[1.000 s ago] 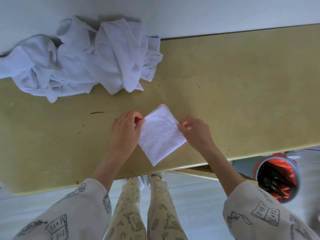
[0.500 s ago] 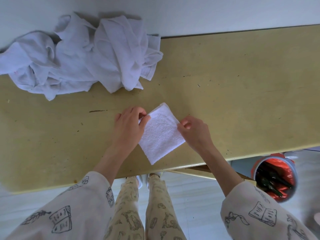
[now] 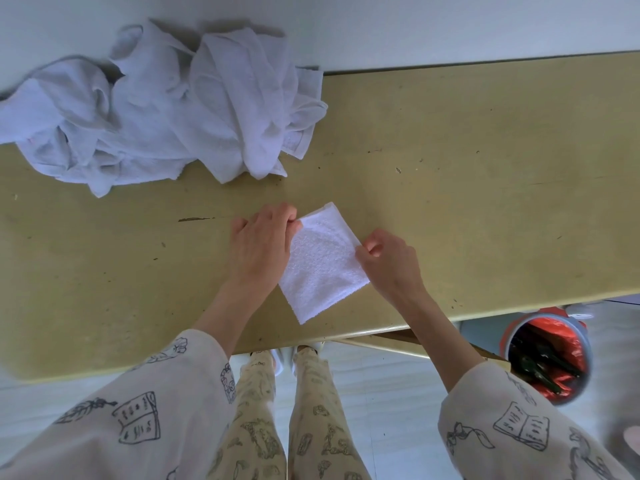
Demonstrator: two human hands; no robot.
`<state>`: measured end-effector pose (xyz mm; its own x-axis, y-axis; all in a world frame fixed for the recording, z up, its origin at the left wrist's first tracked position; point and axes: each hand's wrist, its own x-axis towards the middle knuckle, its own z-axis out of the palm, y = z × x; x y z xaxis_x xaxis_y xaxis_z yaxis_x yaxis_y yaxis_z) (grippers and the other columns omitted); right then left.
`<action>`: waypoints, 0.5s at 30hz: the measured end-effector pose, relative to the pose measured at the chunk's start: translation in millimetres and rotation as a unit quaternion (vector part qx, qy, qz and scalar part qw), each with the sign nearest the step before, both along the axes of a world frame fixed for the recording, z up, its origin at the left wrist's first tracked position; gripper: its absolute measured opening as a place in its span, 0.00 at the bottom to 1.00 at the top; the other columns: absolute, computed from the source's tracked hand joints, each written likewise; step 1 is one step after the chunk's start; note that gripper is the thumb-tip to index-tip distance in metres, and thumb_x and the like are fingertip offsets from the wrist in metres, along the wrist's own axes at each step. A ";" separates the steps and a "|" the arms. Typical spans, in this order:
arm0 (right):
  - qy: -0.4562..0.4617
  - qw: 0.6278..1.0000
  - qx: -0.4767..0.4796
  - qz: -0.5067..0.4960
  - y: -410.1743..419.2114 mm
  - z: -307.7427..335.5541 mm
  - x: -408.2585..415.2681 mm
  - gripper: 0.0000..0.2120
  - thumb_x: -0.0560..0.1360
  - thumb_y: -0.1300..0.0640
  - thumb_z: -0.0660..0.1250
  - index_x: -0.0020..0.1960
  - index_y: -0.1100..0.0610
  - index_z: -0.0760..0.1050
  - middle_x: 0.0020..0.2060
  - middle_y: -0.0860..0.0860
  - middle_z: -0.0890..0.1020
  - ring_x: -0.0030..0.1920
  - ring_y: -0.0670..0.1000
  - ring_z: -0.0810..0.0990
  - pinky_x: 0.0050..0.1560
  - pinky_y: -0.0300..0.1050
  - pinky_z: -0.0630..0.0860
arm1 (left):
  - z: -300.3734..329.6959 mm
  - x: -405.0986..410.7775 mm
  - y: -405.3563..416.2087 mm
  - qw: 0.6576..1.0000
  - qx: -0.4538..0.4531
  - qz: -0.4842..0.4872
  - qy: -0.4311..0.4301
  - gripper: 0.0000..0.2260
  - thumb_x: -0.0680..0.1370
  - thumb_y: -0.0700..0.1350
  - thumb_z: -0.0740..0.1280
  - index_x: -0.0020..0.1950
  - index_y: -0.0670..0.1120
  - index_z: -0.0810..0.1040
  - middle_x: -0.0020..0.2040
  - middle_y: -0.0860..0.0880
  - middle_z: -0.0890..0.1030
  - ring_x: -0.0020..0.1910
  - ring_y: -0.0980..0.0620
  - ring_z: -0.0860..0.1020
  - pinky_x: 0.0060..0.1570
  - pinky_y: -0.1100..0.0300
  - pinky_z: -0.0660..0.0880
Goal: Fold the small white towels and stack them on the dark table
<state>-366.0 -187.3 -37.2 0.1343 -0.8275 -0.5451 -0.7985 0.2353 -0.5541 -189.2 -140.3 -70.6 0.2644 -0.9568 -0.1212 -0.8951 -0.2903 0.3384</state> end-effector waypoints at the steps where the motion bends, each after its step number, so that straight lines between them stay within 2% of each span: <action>1: 0.000 1.000 0.002 -0.001 0.1 0.1 0.2 0.05 0.75 0.59 0.61 0.43 0.59 0.74 0.37 0.48 0.77 0.41 0.51 0.75 0.36 0.41 0.68 | -1.6 0.1 0.1 1.000 0.001 -0.001 -0.004 0.10 0.80 0.50 0.55 0.49 0.46 0.71 0.43 0.50 0.76 0.38 0.50 0.74 0.44 0.58 0.60; 4: -0.005 1.000 0.005 -0.006 0.3 0.3 0.4 0.06 0.75 0.58 0.62 0.44 0.60 0.75 0.36 0.48 0.77 0.41 0.51 0.75 0.39 0.42 0.69 | -4.5 -0.9 2.8 0.999 -0.021 0.000 -0.029 0.13 0.79 0.53 0.55 0.49 0.45 0.72 0.42 0.48 0.77 0.38 0.47 0.76 0.41 0.55 0.64; 8: -0.010 1.000 0.005 -0.010 0.7 -0.6 -0.9 0.05 0.75 0.58 0.62 0.43 0.59 0.74 0.33 0.45 0.74 0.39 0.49 0.74 0.35 0.37 0.68 | 5.1 -14.7 19.3 0.992 -0.098 0.022 -0.075 0.13 0.78 0.50 0.56 0.54 0.44 0.73 0.46 0.44 0.77 0.43 0.44 0.75 0.42 0.52 0.71; 9: -0.011 1.000 0.005 -0.009 0.7 -0.9 -1.2 0.05 0.75 0.58 0.62 0.42 0.58 0.73 0.33 0.44 0.74 0.38 0.48 0.73 0.34 0.35 0.67 | 6.6 -21.4 27.0 0.992 -0.108 0.002 -0.070 0.12 0.78 0.48 0.56 0.55 0.44 0.73 0.49 0.44 0.76 0.46 0.44 0.75 0.45 0.52 0.71; 11: -0.009 1.000 0.008 -0.008 0.1 -0.9 -1.9 0.05 0.76 0.58 0.63 0.41 0.57 0.72 0.32 0.43 0.73 0.38 0.48 0.73 0.33 0.38 0.66 | 5.2 -34.4 43.0 0.992 -0.104 -0.056 -0.051 0.13 0.79 0.47 0.56 0.60 0.44 0.71 0.57 0.43 0.75 0.56 0.44 0.73 0.54 0.51 0.69; 13: -0.012 1.000 0.012 -0.005 -0.3 -0.9 -2.6 0.05 0.75 0.58 0.63 0.41 0.56 0.72 0.33 0.42 0.73 0.40 0.48 0.73 0.35 0.39 0.65 | -1.2 -42.2 54.4 0.992 -0.069 -0.097 -0.047 0.16 0.79 0.48 0.57 0.64 0.43 0.69 0.66 0.41 0.71 0.67 0.42 0.67 0.64 0.49 0.66; 15: -0.020 1.000 0.016 -0.001 -0.6 -1.1 -3.6 0.04 0.75 0.58 0.64 0.42 0.57 0.74 0.34 0.43 0.75 0.41 0.48 0.74 0.37 0.38 0.65 | -8.8 -44.8 59.0 0.991 -0.028 -0.115 -0.057 0.20 0.79 0.51 0.57 0.68 0.43 0.67 0.71 0.40 0.65 0.72 0.40 0.61 0.70 0.47 0.60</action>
